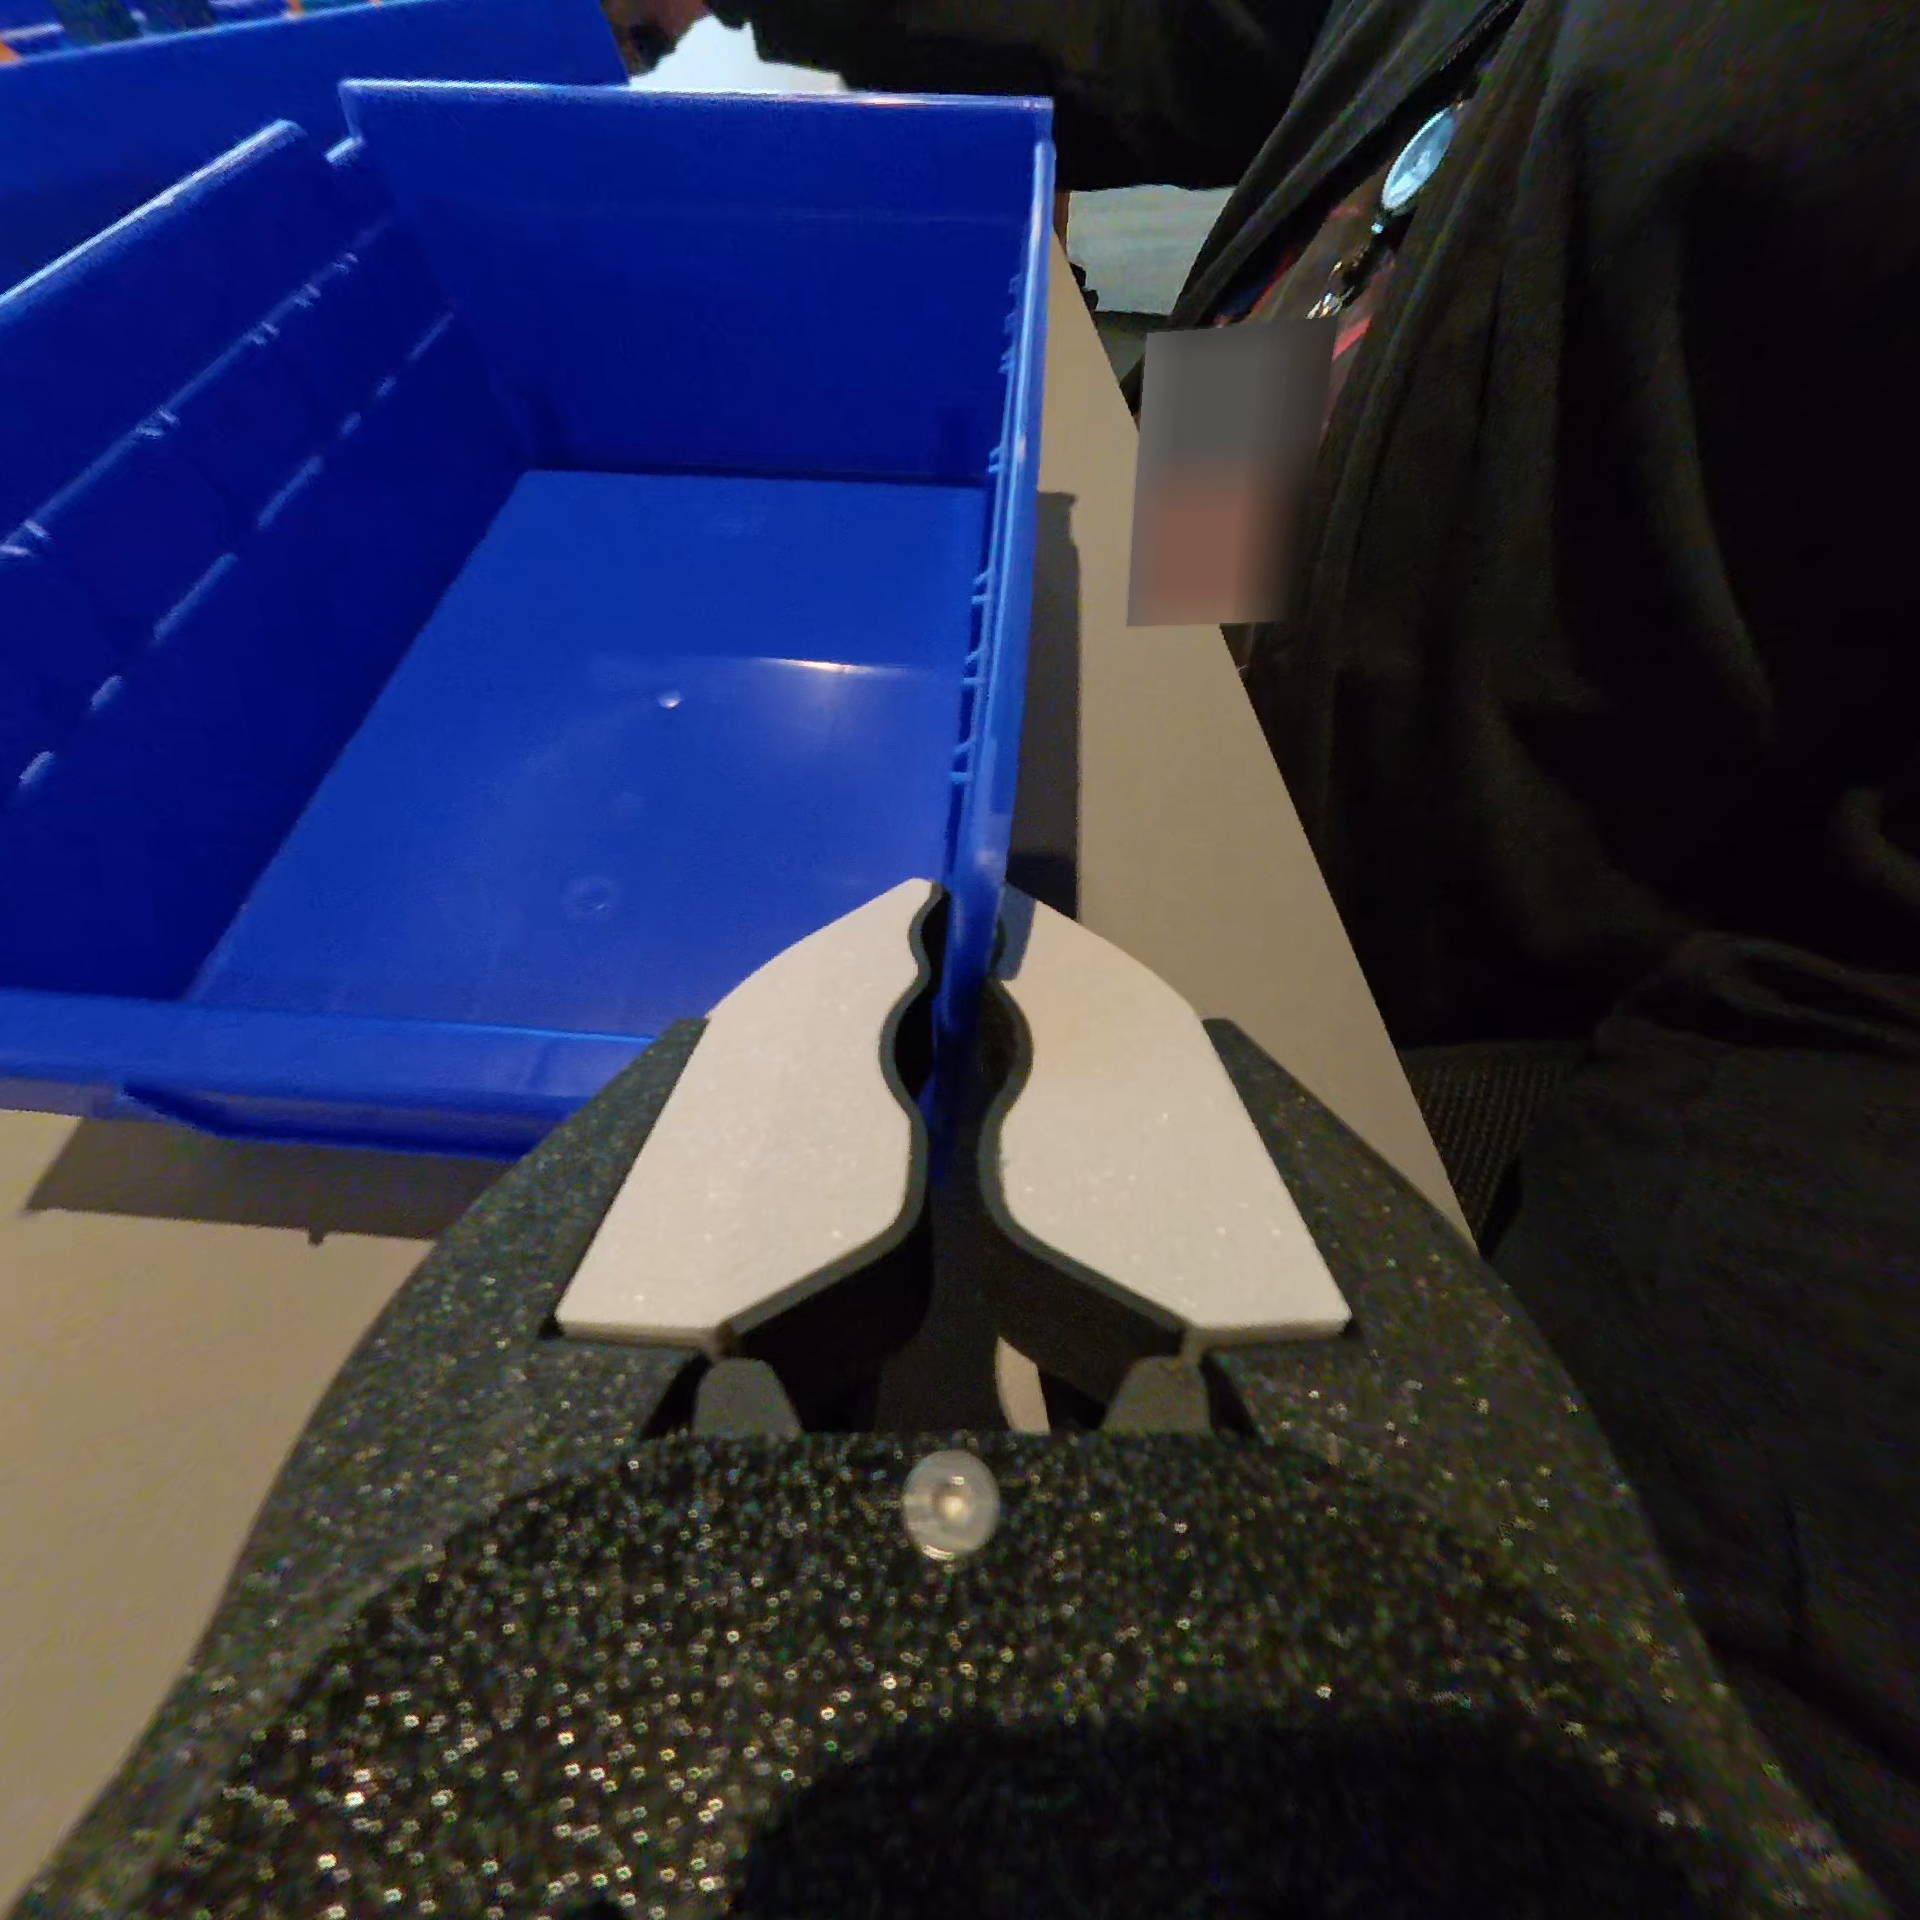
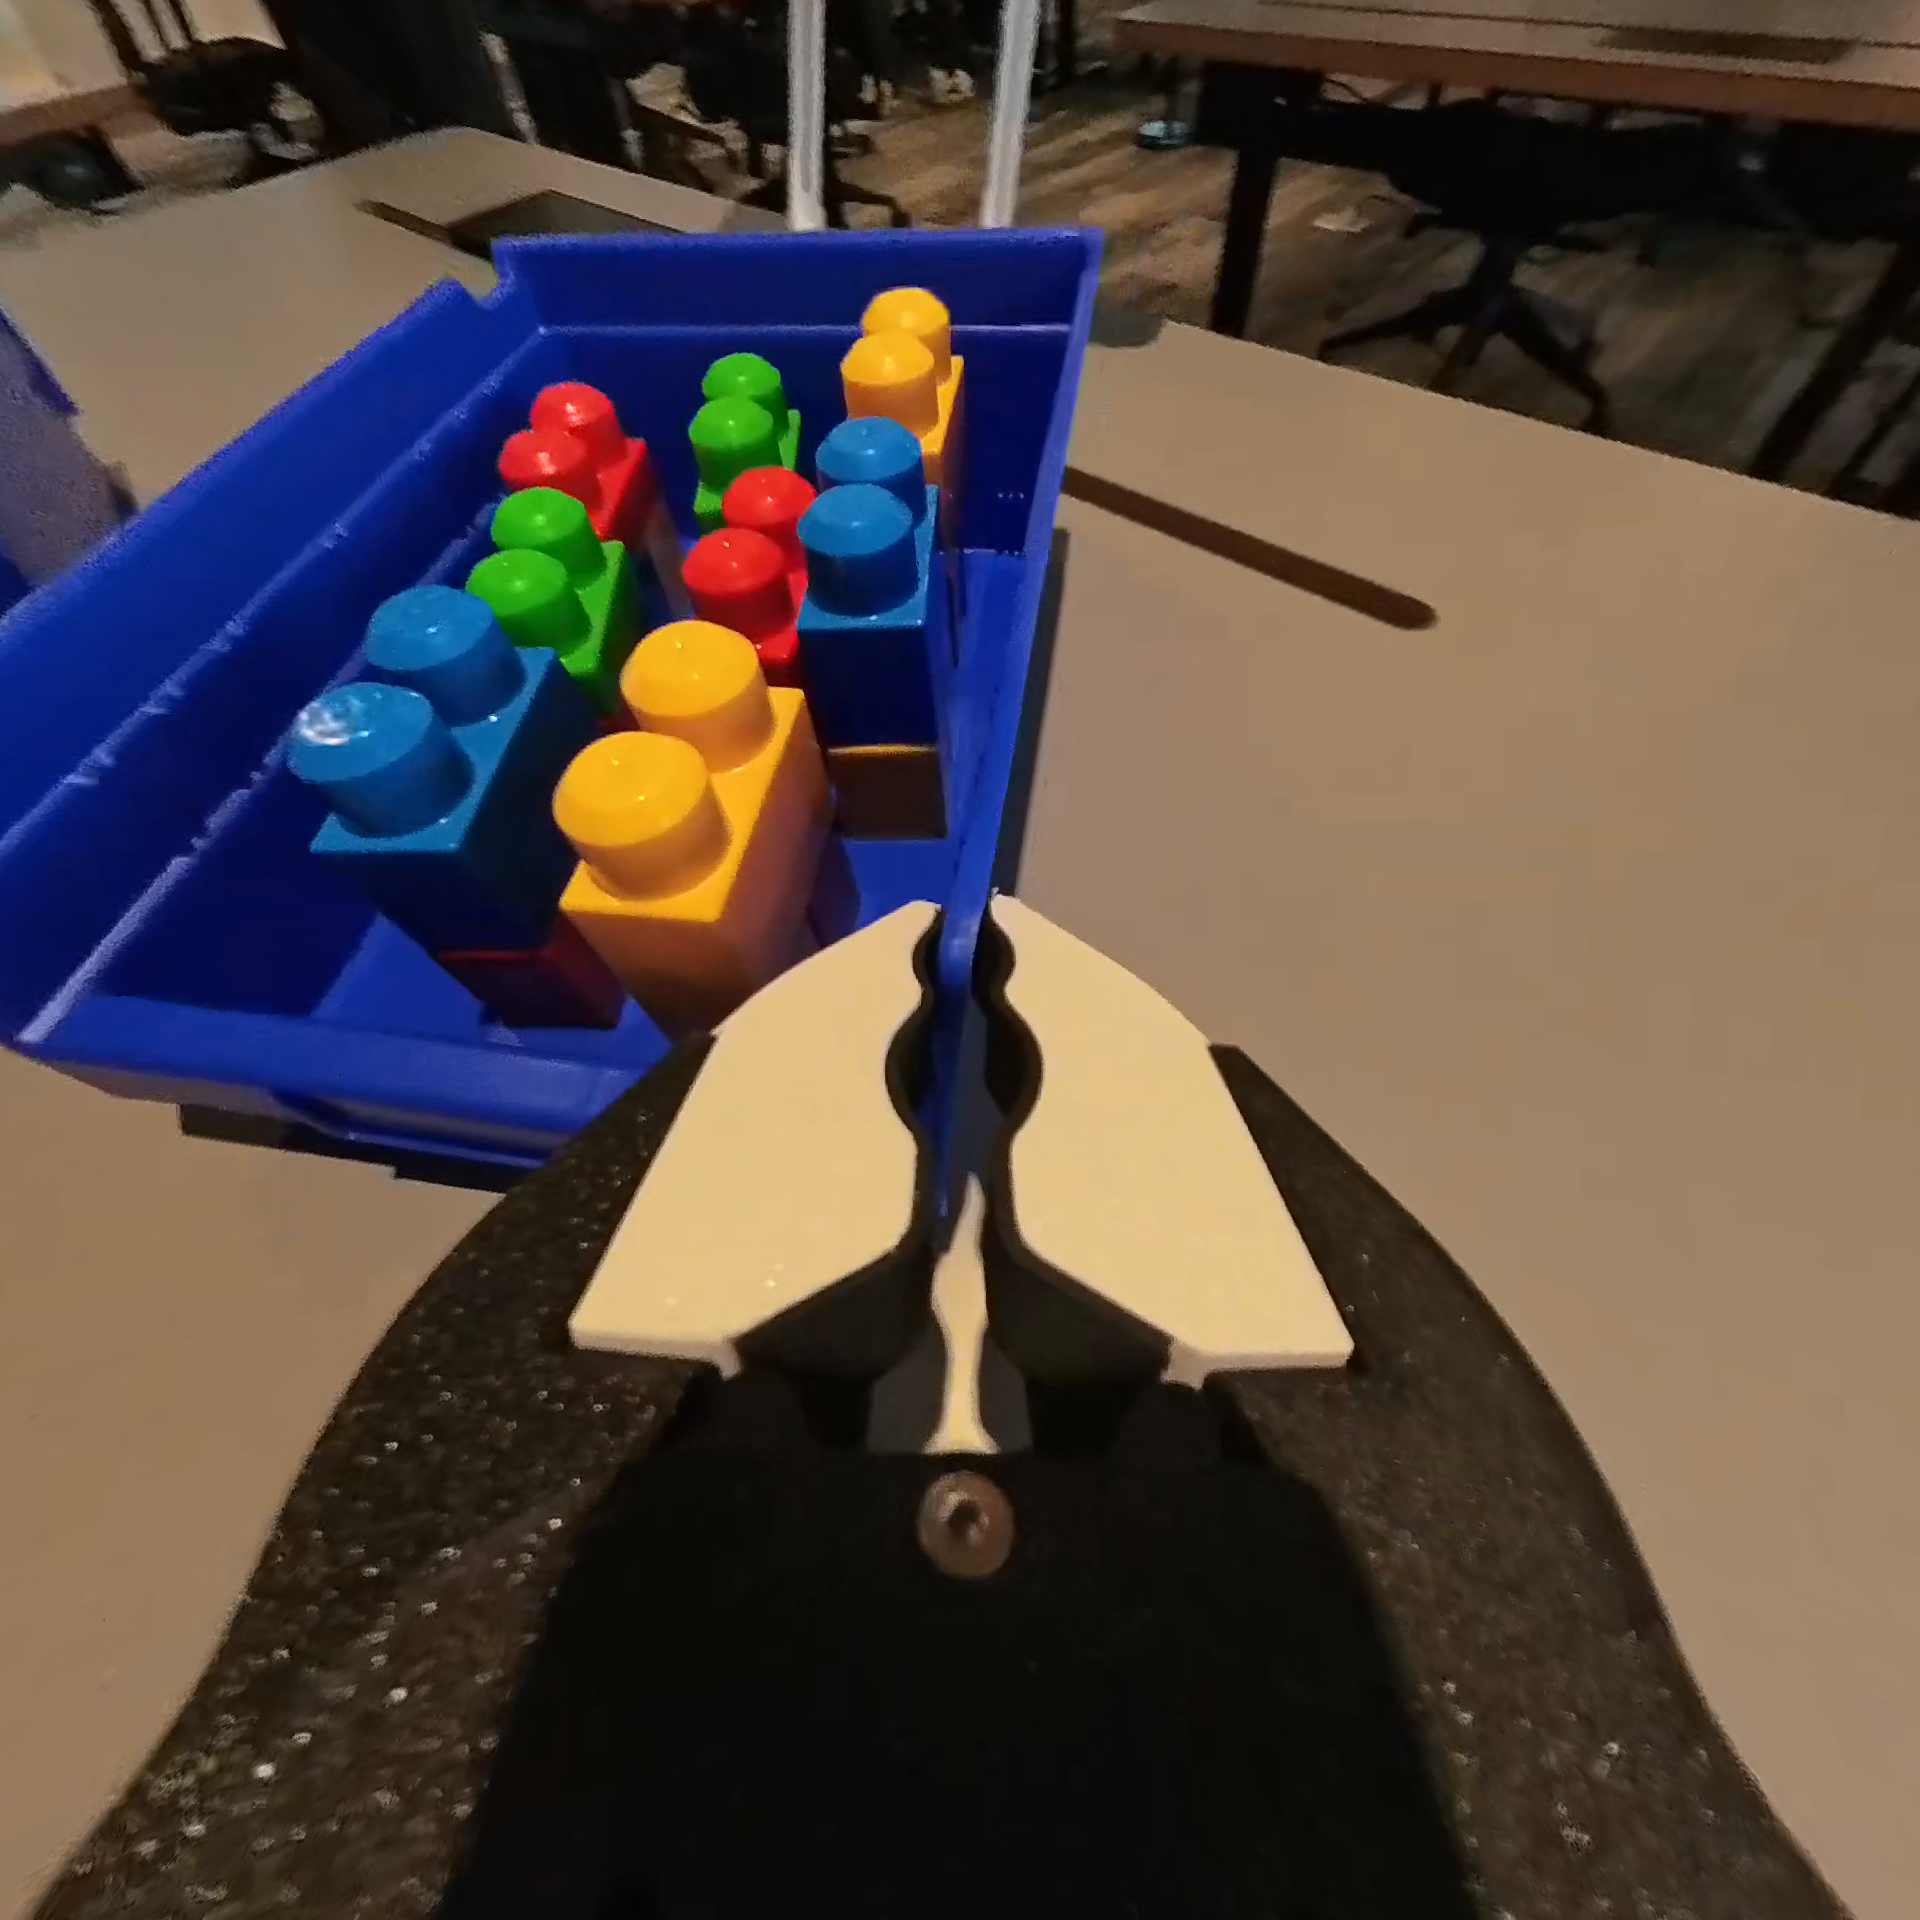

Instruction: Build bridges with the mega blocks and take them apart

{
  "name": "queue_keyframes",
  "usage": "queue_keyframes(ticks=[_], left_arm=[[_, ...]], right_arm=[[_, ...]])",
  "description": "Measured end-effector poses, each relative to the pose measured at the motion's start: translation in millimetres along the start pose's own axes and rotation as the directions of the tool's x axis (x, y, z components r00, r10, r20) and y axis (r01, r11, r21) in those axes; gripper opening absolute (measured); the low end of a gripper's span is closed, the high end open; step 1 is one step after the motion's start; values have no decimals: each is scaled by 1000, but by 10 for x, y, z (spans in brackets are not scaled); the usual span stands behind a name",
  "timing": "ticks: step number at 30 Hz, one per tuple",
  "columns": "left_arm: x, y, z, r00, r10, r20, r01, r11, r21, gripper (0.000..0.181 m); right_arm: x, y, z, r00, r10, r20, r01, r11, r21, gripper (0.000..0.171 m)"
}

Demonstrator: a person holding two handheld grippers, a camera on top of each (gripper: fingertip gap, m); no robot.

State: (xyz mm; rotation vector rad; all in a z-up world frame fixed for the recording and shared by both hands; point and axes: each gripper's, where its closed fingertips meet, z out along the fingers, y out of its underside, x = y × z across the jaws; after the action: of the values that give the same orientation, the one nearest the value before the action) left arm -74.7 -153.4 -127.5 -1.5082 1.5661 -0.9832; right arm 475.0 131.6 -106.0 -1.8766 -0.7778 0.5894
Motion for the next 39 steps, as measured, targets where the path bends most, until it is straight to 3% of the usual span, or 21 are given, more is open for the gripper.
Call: queue_keyframes(ticks=[14, 18, 22, 26, 32, 39], left_arm=[[33, -26, 41, 1000, 9, -30, -9, 1000, -1, 3], [42, -35, 57, 999, 12, -38, -12, 1000, -2, 3], [45, -46, 80, 999, 12, -44, -12, 1000, -3, 3], [45, -54, 96, 999, 14, -40, -14, 1000, -1, 3], [42, -71, 126, 999, 19, -32, -18, 1000, 2, 3], [32, -93, 171, 999, 21, -25, -21, 1000, 6, 3]], right_arm=[[-474, -414, 994, 944, -164, 285, 142, 985, 99, 4], [-544, -539, 1293, 948, -192, 255, 167, 979, 117, 5], [-522, -614, 1490, 961, -264, 80, 256, 962, 95, 16], [-466, -668, 1412, 966, -253, -61, 257, 962, 94, 26], [-352, -750, 1042, 995, -4, -98, 20, 986, 164, 35], [-329, -281, 898, 987, 93, -131, -100, 994, -48, 36]])
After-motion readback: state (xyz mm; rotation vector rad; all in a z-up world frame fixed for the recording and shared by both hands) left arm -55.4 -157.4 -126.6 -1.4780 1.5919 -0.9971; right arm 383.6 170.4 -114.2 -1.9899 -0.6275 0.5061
